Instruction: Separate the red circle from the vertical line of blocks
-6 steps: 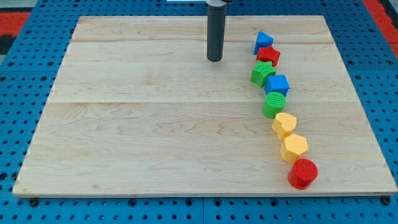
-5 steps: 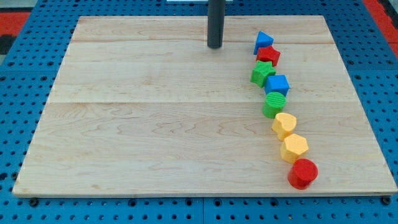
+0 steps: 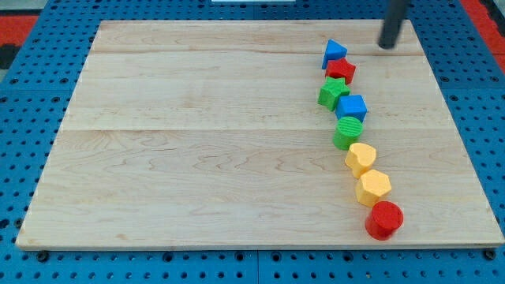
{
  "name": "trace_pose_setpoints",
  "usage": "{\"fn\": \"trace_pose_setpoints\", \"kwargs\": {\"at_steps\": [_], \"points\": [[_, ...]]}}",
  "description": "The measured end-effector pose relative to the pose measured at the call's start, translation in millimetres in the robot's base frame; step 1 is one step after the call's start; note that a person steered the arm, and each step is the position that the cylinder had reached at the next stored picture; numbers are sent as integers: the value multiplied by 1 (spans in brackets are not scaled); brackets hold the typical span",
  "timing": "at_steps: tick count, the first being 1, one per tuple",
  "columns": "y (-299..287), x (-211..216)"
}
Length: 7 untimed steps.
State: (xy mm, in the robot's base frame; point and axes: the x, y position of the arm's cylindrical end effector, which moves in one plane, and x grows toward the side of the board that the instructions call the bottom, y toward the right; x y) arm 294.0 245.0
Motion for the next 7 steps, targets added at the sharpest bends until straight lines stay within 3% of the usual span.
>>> {"fn": "trace_pose_setpoints", "kwargs": {"at_steps": [2, 3, 4, 6, 7], "points": [[-38, 262], [-71, 315], [-119, 314], [-187, 262], [-258, 244]]}}
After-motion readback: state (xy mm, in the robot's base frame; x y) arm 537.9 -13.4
